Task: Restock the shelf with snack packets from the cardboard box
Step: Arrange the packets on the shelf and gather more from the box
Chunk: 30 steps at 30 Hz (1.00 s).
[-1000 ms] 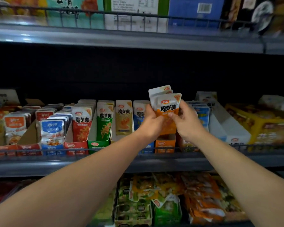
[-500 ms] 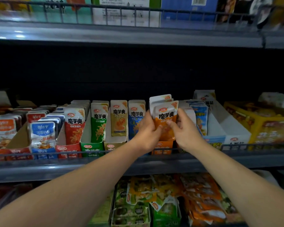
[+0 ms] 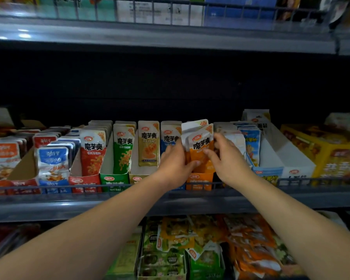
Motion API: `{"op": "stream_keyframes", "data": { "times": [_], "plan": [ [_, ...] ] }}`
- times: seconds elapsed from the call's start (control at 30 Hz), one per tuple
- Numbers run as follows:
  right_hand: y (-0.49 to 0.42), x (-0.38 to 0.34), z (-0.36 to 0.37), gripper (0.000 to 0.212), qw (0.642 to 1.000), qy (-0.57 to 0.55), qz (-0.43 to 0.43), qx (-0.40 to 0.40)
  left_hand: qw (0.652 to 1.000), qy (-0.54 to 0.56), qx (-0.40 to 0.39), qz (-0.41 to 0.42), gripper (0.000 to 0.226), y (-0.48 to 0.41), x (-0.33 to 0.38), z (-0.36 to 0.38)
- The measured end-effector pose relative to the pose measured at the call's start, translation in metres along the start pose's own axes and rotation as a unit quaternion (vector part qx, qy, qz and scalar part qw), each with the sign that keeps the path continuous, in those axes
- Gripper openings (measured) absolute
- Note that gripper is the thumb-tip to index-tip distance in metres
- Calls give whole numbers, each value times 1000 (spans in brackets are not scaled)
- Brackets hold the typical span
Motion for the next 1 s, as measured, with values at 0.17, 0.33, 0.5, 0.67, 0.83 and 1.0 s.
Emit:
{"op": "stream_keyframes", "data": {
  "times": [0.17,0.33,0.5,0.67,0.83,1.0],
  "plan": [
    [-5,-5,0,34,999,-36,10,-5,997,68,-35,-4,67,-4,5,1],
    [-8,-6,2,38,996,-72,28,32,996,70,-57,-1,71,-5,5,0],
    [-17,1,1,47,991,-124,52,5,992,105,-75,-17,69,-7,5,-2],
    [-17,-4,-2,91,996,-4,45,-80,990,122,-70,-10,70,-7,5,-2],
    [-16,-3,-1,95,996,68,21,-45,989,143,-36,3,66,-6,2,-5],
    [-13,6,3,86,995,99,13,-18,993,114,8,22,60,1,5,-6]
  ]
}}
Point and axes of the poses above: each hand's wrist, its own y-axis away from the middle knuckle, its own z-axis out of the palm, x = y × z, the point moved 3 cm from there along -y, towards the middle knuckle, and after that the axes turned 12 degrees about -y, right-handed, at the moved point
